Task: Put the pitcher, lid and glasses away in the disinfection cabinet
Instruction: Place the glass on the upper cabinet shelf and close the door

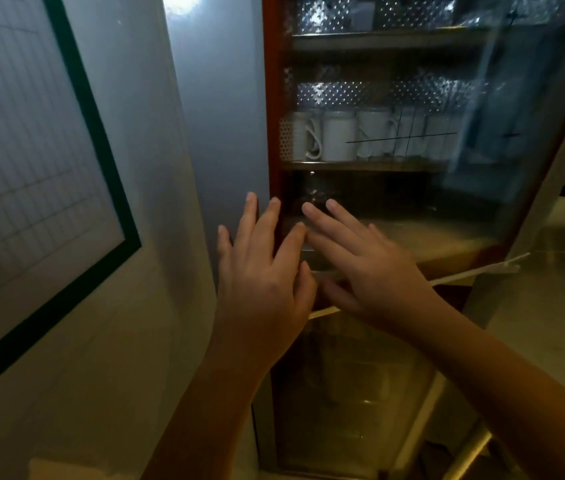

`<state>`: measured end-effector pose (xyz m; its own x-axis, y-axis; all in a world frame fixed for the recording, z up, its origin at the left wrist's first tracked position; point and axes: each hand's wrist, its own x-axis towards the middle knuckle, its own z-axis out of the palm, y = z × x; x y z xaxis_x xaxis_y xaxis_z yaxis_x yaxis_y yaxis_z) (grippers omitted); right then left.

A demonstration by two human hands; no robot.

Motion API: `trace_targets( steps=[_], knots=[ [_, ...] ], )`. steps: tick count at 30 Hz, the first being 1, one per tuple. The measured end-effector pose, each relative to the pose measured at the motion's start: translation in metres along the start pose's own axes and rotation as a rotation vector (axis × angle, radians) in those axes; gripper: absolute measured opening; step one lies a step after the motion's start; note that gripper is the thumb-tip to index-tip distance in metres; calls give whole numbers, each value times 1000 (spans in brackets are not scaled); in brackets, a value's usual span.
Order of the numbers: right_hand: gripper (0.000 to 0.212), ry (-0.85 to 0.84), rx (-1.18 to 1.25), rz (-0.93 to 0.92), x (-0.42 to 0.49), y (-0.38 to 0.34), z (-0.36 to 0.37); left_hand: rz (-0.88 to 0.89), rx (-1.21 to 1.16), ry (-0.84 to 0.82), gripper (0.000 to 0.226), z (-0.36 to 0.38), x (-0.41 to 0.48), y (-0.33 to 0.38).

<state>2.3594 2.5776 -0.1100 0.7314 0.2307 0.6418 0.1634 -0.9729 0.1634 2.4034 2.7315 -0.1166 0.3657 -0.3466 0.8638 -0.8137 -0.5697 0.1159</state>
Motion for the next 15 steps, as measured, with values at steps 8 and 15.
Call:
trace_targets(
  steps=[8, 15],
  knots=[
    [61, 52, -37, 121, 19, 36, 44, -24, 101, -110, 47, 62, 31, -18],
    [61, 77, -50, 175, 36, 67, 73, -64, 144, -193, 49, 109, 52, -36]
  ],
)
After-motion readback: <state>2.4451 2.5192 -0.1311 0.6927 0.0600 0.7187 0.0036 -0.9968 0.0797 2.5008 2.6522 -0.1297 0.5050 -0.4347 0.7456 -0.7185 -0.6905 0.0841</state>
